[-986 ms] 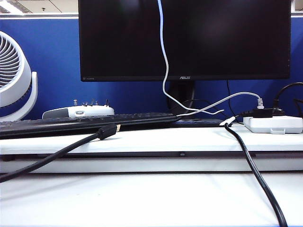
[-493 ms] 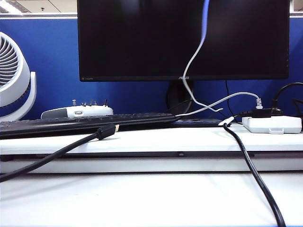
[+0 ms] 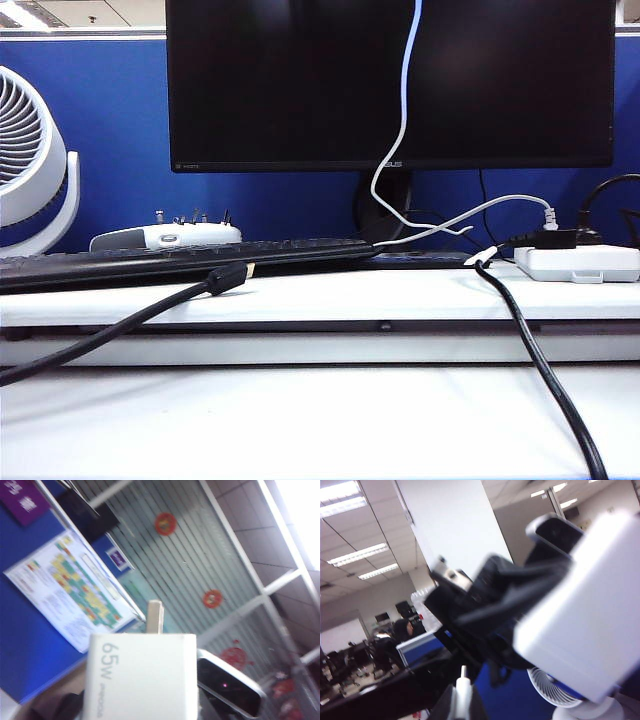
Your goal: Pick up the Type-C charging cable and the charging base, insert one end of the Type-C charger into the corresponding slot on the base, and finally place the plugged-in charger back on the table.
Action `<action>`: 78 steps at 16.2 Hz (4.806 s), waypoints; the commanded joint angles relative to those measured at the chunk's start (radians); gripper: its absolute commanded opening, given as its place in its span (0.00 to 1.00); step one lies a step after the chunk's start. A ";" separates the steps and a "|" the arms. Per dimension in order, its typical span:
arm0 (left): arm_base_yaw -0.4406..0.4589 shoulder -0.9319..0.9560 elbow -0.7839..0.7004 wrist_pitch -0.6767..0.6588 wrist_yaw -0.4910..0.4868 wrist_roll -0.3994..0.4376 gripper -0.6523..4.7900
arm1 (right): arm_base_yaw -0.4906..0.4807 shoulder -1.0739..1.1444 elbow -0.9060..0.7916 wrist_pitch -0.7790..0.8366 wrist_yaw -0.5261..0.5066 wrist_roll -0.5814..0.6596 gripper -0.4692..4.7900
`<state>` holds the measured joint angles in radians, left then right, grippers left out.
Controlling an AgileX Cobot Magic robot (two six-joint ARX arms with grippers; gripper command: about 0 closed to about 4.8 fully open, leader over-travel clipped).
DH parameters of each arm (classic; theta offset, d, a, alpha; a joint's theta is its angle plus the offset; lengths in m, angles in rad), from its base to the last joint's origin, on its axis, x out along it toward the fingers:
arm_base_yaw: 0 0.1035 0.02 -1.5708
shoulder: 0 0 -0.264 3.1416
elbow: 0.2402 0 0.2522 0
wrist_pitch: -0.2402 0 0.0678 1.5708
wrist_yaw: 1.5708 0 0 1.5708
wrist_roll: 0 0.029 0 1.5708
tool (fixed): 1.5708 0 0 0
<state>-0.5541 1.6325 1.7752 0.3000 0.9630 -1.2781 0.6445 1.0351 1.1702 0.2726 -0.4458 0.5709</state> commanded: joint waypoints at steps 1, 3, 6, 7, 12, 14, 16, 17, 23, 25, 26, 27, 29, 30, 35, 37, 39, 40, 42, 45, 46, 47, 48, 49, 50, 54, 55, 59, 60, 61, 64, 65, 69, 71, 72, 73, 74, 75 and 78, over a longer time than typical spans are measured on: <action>-0.002 -0.007 0.006 0.102 0.053 -0.074 0.31 | 0.000 0.020 0.006 0.027 0.015 -0.026 0.09; -0.002 -0.007 0.006 0.102 0.086 -0.076 0.31 | 0.000 0.021 0.006 0.045 0.075 -0.057 0.09; -0.010 -0.007 0.006 0.102 0.097 -0.076 0.31 | -0.004 0.020 0.006 0.053 0.115 -0.074 0.09; -0.010 -0.007 0.006 0.103 0.109 -0.076 0.31 | -0.012 0.018 0.006 0.060 0.115 -0.074 0.09; -0.008 -0.006 0.006 0.101 0.113 -0.057 0.31 | -0.088 -0.032 0.006 0.056 0.131 -0.077 0.09; -0.008 -0.006 0.006 0.098 0.037 0.006 0.31 | -0.087 -0.032 0.006 0.044 0.104 -0.076 0.09; -0.008 -0.006 0.006 0.098 -0.015 0.038 0.27 | -0.086 -0.032 0.006 0.042 0.103 -0.072 0.09; -0.008 -0.006 0.006 0.097 -0.041 0.043 0.27 | -0.086 -0.032 0.006 0.042 0.103 -0.070 0.09; 0.009 -0.006 0.006 -0.018 -0.152 0.278 0.22 | -0.094 -0.015 0.006 -0.284 0.137 -0.306 0.09; 0.009 -0.007 0.006 -0.016 -0.152 0.284 0.22 | -0.094 0.018 0.006 -0.433 0.160 -0.458 0.09; 0.009 -0.007 0.006 -0.015 -0.152 0.284 0.22 | -0.095 0.036 0.006 -0.486 0.179 -0.513 0.09; 0.009 -0.007 0.006 -0.016 -0.152 0.284 0.22 | -0.095 0.058 0.006 -0.532 0.192 -0.557 0.09; 0.012 -0.007 0.006 -0.015 -0.150 0.284 0.22 | -0.097 0.119 0.006 -0.613 0.230 -0.626 0.09; 0.017 -0.008 0.006 -0.015 -0.146 0.284 0.22 | -0.107 0.156 0.006 -0.649 0.246 -0.632 0.09; 0.060 -0.017 0.006 -0.014 -0.128 0.276 0.22 | -0.156 0.389 0.006 -0.800 0.253 -0.632 0.09; 0.060 -0.019 0.006 -0.014 -0.129 0.277 0.22 | -0.156 0.450 0.006 -0.786 0.253 -0.632 0.09; 0.060 -0.019 0.006 -0.014 -0.124 0.278 0.22 | -0.156 0.501 0.006 -0.776 0.254 -0.632 0.15; 0.060 -0.019 0.006 -0.015 -0.100 0.281 0.22 | -0.156 0.514 0.006 -0.776 0.257 -0.632 0.49; 0.060 -0.019 0.006 -0.015 -0.084 0.284 0.22 | -0.156 0.492 0.007 -0.755 0.275 -0.632 0.61; 0.066 -0.019 0.006 -0.030 -0.083 0.306 0.22 | -0.156 0.414 0.007 -0.653 0.291 -0.623 0.61; 0.068 -0.019 0.006 -0.047 -0.084 0.307 0.22 | -0.157 0.381 0.007 -0.609 0.291 -0.594 0.61; 0.071 -0.019 0.006 -0.063 -0.085 0.315 0.22 | -0.163 0.357 0.007 -0.586 0.287 -0.553 0.61; 0.079 -0.019 0.006 -0.065 -0.084 0.319 0.22 | -0.166 0.341 0.007 -0.573 0.287 -0.517 0.60; 0.087 -0.019 0.006 -0.068 -0.084 0.322 0.22 | -0.178 0.315 0.008 -0.562 0.287 -0.488 0.60; 0.090 -0.019 0.006 -0.068 -0.086 0.321 0.22 | -0.188 0.301 0.008 -0.565 0.291 -0.488 0.60; 0.097 -0.019 0.006 -0.068 -0.087 0.322 0.22 | -0.287 0.236 0.007 -0.785 0.432 -0.527 0.53; 0.097 -0.019 0.006 -0.068 -0.087 0.322 0.22 | -0.313 0.215 0.008 -0.951 0.517 -0.550 0.52; 0.097 -0.019 0.006 -0.068 -0.087 0.321 0.22 | -0.347 0.351 0.006 -1.344 0.760 -0.837 0.52; 0.097 -0.019 0.006 -0.068 -0.087 0.321 0.22 | -0.357 0.372 0.006 -1.341 0.761 -0.837 0.52; 0.097 -0.019 0.006 -0.068 -0.087 0.321 0.22 | -0.376 0.408 0.006 -1.335 0.761 -0.837 0.47; 0.097 -0.019 0.006 -0.069 -0.084 0.321 0.22 | -0.433 0.463 0.006 -1.282 0.756 -0.838 0.47; 0.097 -0.019 0.006 -0.069 -0.084 0.321 0.22 | -0.460 0.474 0.006 -1.252 0.710 -0.841 0.47; 0.097 -0.019 0.006 -0.069 -0.085 0.321 0.22 | -0.470 0.501 0.005 -1.233 0.642 -0.861 0.47; 0.097 -0.019 0.006 -0.069 -0.084 0.321 0.22 | -0.470 0.548 0.005 -1.230 0.650 -0.863 0.46; 0.097 -0.019 0.006 -0.069 -0.084 0.321 0.22 | -0.470 0.548 0.005 -1.225 0.651 -0.863 0.43; 0.097 -0.019 0.006 -0.069 -0.084 0.321 0.22 | -0.474 0.548 0.005 -1.218 0.653 -0.863 0.36; 0.097 -0.019 0.006 -0.069 -0.084 0.321 0.22 | -0.474 0.548 0.005 -1.217 0.653 -0.863 0.36; 0.097 -0.019 0.006 -0.069 -0.084 0.321 0.22 | -0.483 0.548 0.005 -1.217 0.652 -0.863 0.36; 0.097 -0.019 0.006 -0.076 -0.084 0.321 0.22 | -0.519 0.549 0.005 -1.216 0.644 -0.864 0.36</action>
<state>-0.4572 1.6211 1.7756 0.2066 0.8783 -0.9611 0.1249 1.5852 1.1725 -0.9504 0.2043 -0.2928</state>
